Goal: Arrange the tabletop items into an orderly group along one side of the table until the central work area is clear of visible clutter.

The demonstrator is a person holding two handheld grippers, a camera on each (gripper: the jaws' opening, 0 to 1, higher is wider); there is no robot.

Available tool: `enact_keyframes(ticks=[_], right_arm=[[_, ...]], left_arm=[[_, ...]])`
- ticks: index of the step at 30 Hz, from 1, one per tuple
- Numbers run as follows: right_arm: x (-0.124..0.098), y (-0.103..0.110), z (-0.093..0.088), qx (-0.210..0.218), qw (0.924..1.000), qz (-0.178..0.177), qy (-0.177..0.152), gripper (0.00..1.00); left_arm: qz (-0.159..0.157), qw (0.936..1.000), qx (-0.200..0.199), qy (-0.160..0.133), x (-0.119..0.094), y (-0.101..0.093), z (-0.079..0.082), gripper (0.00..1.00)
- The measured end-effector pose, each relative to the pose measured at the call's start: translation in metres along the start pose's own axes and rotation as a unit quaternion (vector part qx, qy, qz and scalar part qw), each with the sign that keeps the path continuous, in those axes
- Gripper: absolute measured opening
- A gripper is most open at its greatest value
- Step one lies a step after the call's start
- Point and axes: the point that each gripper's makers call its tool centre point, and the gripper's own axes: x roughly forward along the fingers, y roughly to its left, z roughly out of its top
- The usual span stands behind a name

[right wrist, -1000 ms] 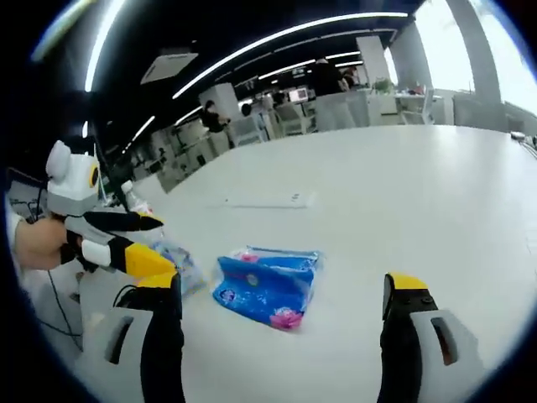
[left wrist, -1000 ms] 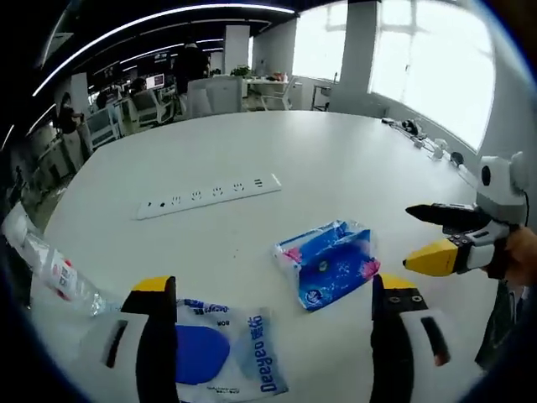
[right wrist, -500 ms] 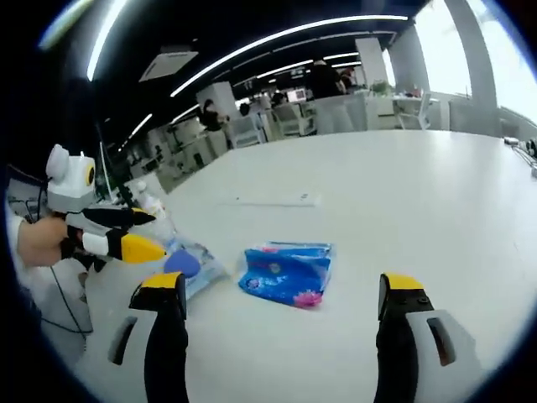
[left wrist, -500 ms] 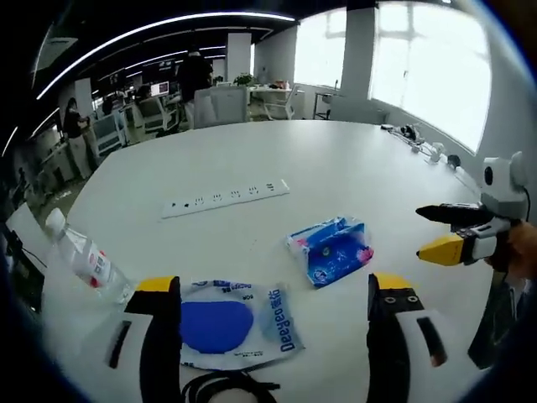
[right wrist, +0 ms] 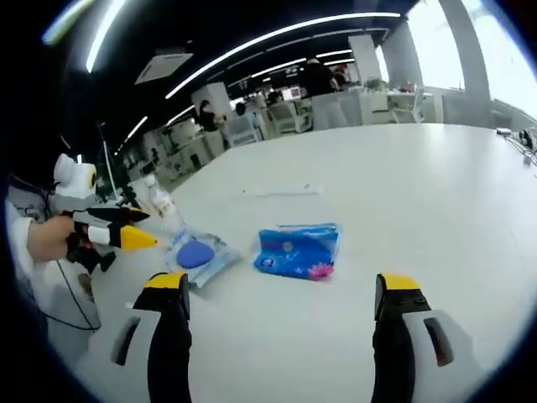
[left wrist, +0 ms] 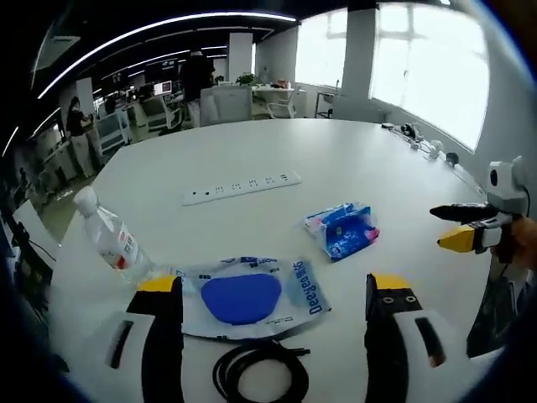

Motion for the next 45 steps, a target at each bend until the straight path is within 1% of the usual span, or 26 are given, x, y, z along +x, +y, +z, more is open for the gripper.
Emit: enact_keyframes(ticks=[6,11,14,17,20,27,30,32,34,38,45], right_arm=[[0.004,0.010,-0.004,-0.003,0.9999,0.006,0.013,0.86],[0.005,0.015,-0.001,-0.001,0.9998,0.012,0.012,0.84],[0.006,0.015,-0.003,-0.001,0.9998,0.013,0.016,0.84],[0.007,0.019,-0.008,0.000,0.9997,0.016,0.020,0.83],[0.008,0.025,-0.014,-0.001,0.9994,0.022,0.028,0.81],[0.014,0.038,-0.025,0.005,0.9986,0.034,0.041,0.78],[0.018,0.045,-0.032,0.006,0.9979,0.040,0.050,0.76],[0.019,0.048,-0.034,0.004,0.9977,0.042,0.053,0.76],[0.022,0.051,-0.036,0.003,0.9972,0.046,0.058,0.76],[0.026,0.056,-0.038,0.007,0.9967,0.051,0.064,0.74],[0.032,0.063,-0.039,0.002,0.9961,0.057,0.068,0.73]], left_arm=[[0.005,0.9999,-0.009,-0.004,-0.006,0.010,-0.002,0.91],[0.001,0.9999,-0.016,0.001,-0.005,0.011,-0.006,0.91],[0.000,1.0000,-0.009,0.002,-0.007,0.012,-0.006,0.89],[0.001,0.9999,-0.012,0.003,-0.008,0.015,-0.008,0.88],[0.001,0.9998,-0.019,0.007,-0.008,0.021,-0.014,0.87],[0.009,0.9994,-0.024,0.021,-0.016,0.035,-0.035,0.85],[0.023,0.9991,-0.024,0.026,-0.021,0.048,-0.046,0.84],[0.029,0.9986,-0.032,0.031,-0.024,0.056,-0.052,0.83],[0.032,0.9981,-0.041,0.033,-0.027,0.060,-0.056,0.83],[0.036,0.9978,-0.045,0.033,-0.031,0.066,-0.060,0.82],[0.042,0.9970,-0.055,0.034,-0.031,0.073,-0.065,0.80]])
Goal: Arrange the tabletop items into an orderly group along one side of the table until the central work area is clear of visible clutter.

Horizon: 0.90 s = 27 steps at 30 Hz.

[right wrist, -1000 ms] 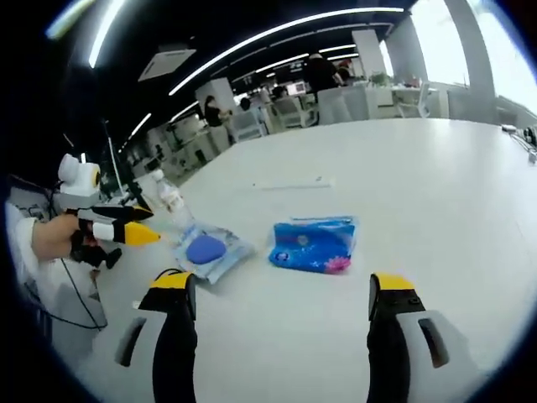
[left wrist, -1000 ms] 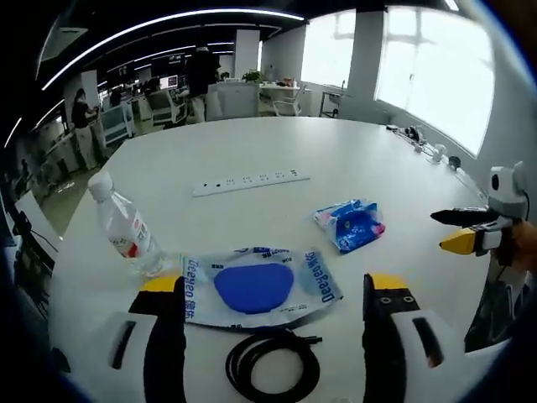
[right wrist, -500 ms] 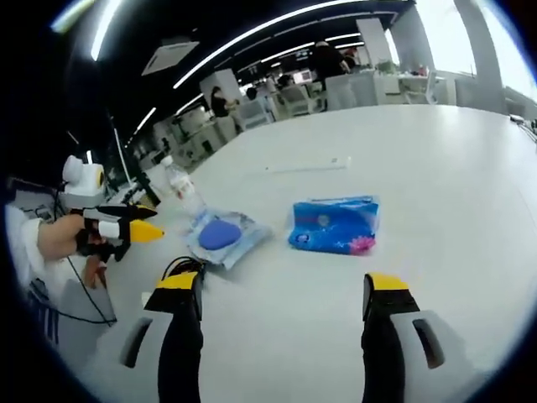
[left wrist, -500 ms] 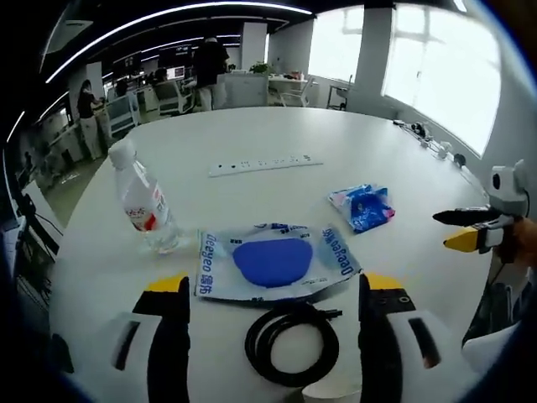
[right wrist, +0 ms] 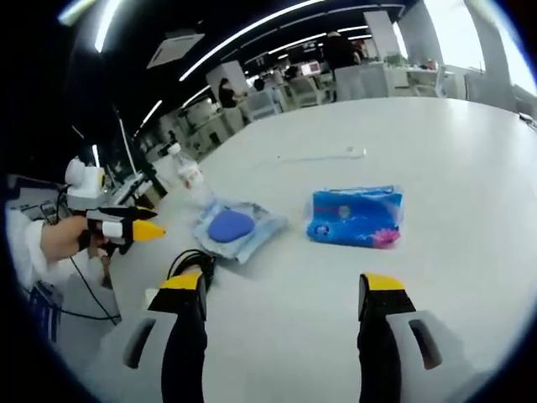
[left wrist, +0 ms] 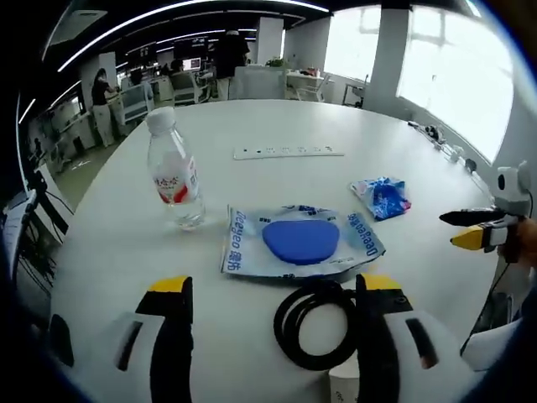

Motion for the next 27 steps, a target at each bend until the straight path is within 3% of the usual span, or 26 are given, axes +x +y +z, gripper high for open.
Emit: enact_keyframes(ticks=[16,27], right_arm=[[0.020,0.014,-0.004,0.020,0.9996,0.015,0.010,0.65],[0.043,0.034,-0.003,0.068,0.9970,0.037,0.009,0.56]], left_arm=[[-0.001,0.9977,-0.067,-0.005,0.016,0.028,-0.003,0.70],[-0.040,0.9947,-0.095,0.002,0.039,0.030,-0.003,0.60]])
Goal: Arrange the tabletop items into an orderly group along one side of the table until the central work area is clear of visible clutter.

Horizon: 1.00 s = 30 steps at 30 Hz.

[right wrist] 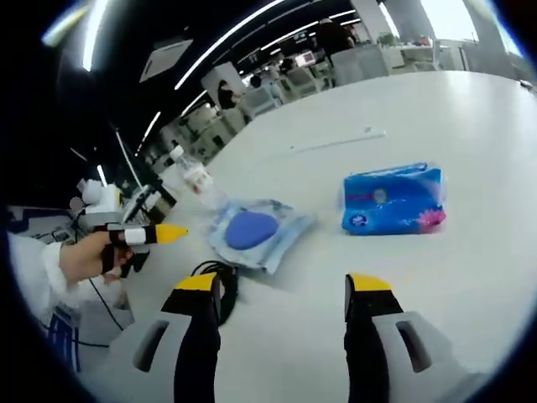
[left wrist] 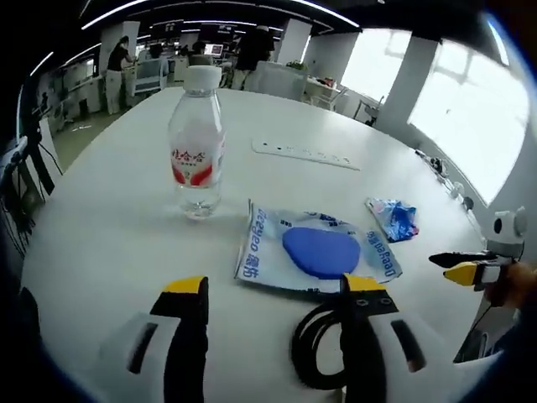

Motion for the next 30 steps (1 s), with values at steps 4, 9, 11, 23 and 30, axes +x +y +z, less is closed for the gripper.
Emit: enact_keyframes(ticks=[4,9,11,23,30], right_arm=[[0.011,0.008,0.006,0.023,0.9996,0.016,-0.005,0.52],[0.027,0.013,0.009,0.039,0.9990,0.021,-0.002,0.48],[0.034,0.016,0.010,0.045,0.9987,0.024,-0.001,0.48],[0.068,0.029,-0.004,0.057,0.9974,0.038,0.024,0.44],[0.077,0.020,-0.015,0.084,0.9952,0.028,0.042,0.32]], left_arm=[[-0.008,0.9997,-0.023,0.005,0.010,0.003,0.000,0.56],[-0.010,0.9994,-0.034,0.006,0.022,0.010,0.003,0.55],[-0.008,0.9994,-0.033,0.010,0.027,0.014,0.002,0.56],[-0.011,0.9980,-0.055,0.027,0.045,0.021,-0.005,0.51],[-0.012,0.9966,-0.077,0.024,0.046,0.025,-0.005,0.47]])
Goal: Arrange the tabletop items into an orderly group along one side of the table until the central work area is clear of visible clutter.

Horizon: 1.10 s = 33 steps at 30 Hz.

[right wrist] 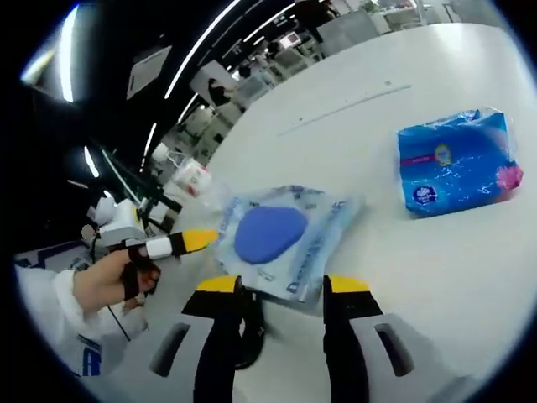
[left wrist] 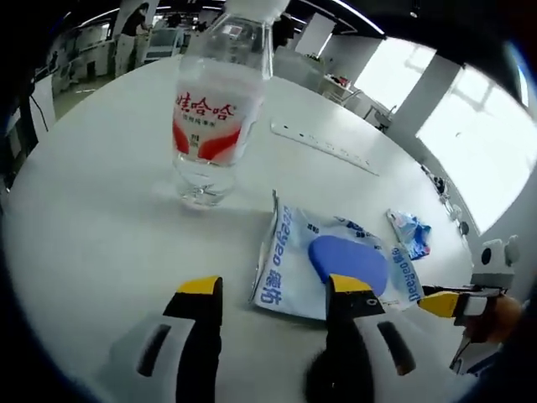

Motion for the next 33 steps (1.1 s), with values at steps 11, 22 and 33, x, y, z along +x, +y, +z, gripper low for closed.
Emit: enact_keyframes(ticks=[11,22,33], right_arm=[[0.001,-0.007,-0.004,0.016,0.9998,-0.010,-0.003,0.09],[0.004,-0.008,0.008,-0.040,0.9989,-0.023,-0.010,0.00],[-0.002,-0.020,0.046,-0.112,0.9914,-0.059,-0.033,0.00]], left_arm=[[0.013,0.9997,-0.014,0.011,-0.007,0.009,-0.003,0.19],[-0.010,0.9993,-0.032,0.013,-0.008,0.003,-0.002,0.00],[-0.054,0.9977,-0.007,-0.039,-0.007,-0.029,0.028,0.00]])
